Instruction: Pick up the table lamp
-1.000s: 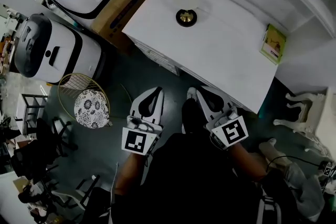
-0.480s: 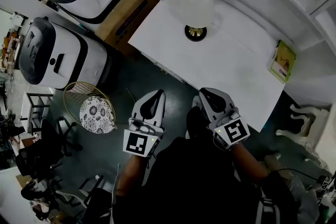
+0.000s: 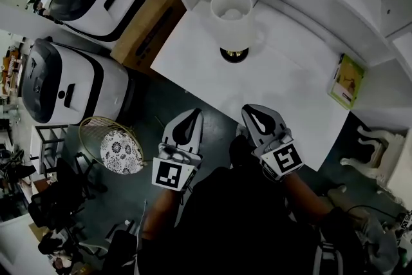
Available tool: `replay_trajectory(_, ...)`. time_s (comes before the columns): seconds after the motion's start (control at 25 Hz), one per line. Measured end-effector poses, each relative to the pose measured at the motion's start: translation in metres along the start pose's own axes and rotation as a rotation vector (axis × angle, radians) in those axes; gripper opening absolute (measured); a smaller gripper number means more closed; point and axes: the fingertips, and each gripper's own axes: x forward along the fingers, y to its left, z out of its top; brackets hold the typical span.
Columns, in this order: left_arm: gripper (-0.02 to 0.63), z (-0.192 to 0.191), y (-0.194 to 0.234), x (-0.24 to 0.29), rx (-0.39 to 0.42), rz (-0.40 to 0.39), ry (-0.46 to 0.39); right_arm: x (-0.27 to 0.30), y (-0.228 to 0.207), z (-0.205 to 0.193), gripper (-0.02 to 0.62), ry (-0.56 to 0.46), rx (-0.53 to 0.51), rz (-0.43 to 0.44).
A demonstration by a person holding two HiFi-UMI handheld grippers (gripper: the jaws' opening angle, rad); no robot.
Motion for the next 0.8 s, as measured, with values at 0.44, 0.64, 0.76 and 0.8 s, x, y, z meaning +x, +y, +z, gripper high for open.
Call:
replay_trajectory(0.44, 0.017, -0.019, 0.041, 0.038, -0.009, 0.043, -0.006, 0.043, -0.044, -0.013, 0.031, -0.006, -0.028, -0.023)
replay_trajectory(0.64, 0.017, -0.039, 0.058, 0.051, -0.024, 0.054, 0.015, 0.067, -0.067, -0.050, 0.031, 0.056, 0.006, -0.047)
replay_trajectory(0.76, 0.017, -0.056, 0.067, 0.059, -0.044, 0.049, 0.028, 0.083, -0.082, -0.074, 0.032, 0.090, 0.003, -0.081)
replay_trajectory(0.8, 0.018, -0.062, 0.069, 0.062, -0.051, 0.046, 0.030, 0.089, -0.087, -0.081, 0.032, 0.098, 0.000, -0.090)
